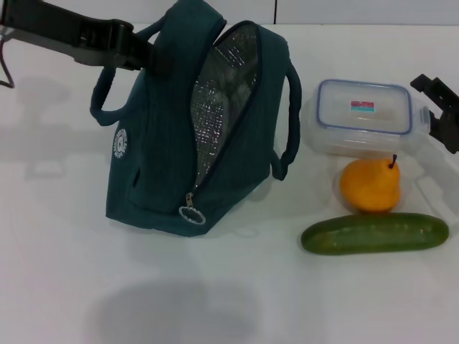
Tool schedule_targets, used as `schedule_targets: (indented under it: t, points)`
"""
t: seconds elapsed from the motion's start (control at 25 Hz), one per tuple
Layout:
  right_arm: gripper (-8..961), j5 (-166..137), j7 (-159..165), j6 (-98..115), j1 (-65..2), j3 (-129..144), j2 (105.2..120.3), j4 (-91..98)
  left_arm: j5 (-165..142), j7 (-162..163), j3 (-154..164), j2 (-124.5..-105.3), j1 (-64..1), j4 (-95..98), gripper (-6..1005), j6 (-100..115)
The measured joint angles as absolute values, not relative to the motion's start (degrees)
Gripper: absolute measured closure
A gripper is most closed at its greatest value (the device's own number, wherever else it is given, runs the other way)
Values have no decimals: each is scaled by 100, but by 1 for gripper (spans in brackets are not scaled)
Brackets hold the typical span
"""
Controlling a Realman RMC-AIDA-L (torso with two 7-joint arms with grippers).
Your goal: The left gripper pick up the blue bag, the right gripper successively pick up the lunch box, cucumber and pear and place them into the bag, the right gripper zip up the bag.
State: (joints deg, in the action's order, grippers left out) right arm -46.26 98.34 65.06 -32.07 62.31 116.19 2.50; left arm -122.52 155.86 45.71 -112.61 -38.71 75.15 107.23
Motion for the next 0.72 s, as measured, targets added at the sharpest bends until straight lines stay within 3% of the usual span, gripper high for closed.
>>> schedule_targets:
  t: [0.72]
  points:
    - [132,-4644,9835,6353,-3350,6317,11619,226,-12251,15601,4658,-11259,-3903,7515,952,10722]
